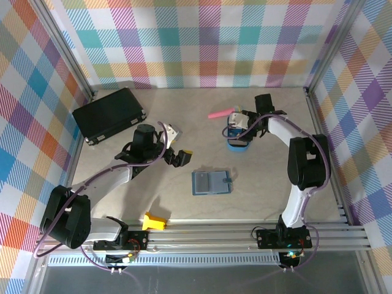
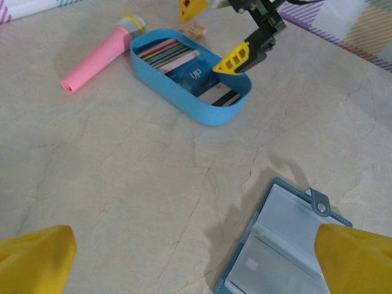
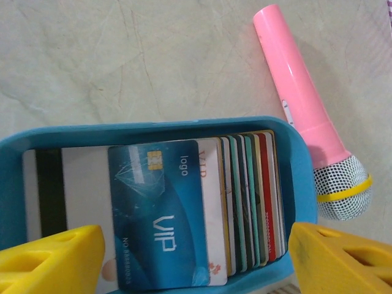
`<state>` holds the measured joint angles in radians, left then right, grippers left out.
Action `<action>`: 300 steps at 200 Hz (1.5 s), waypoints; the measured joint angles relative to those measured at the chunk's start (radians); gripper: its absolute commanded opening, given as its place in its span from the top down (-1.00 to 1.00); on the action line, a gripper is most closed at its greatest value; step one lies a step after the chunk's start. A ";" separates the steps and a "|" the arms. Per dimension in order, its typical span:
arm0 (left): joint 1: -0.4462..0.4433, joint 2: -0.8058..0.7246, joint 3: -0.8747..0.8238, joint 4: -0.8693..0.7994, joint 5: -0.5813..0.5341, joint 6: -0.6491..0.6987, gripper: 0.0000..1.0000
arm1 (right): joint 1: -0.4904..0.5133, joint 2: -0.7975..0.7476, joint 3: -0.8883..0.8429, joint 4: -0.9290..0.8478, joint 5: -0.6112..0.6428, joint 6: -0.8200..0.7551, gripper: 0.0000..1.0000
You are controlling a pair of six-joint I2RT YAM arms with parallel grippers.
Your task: Put the credit cards into the card holder
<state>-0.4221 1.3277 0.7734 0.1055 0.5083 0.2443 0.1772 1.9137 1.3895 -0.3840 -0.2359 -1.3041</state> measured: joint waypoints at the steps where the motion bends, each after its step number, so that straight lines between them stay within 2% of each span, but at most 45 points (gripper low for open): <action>1: 0.000 0.000 0.000 0.000 0.001 0.000 -0.99 | 0.000 0.002 0.002 -0.001 0.001 0.000 -0.58; 148: 0.000 0.053 0.002 -0.026 0.052 0.011 -0.95 | 0.040 0.220 0.218 -0.123 0.088 -0.071 -0.59; 300: 0.000 0.053 0.002 -0.026 0.052 0.011 -0.95 | 0.039 0.246 0.277 -0.116 0.166 0.012 -0.15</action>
<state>-0.4221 1.3811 0.7757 0.0799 0.5606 0.2554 0.2157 2.1593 1.6669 -0.5003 -0.0700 -1.2919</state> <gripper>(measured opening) 0.976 0.588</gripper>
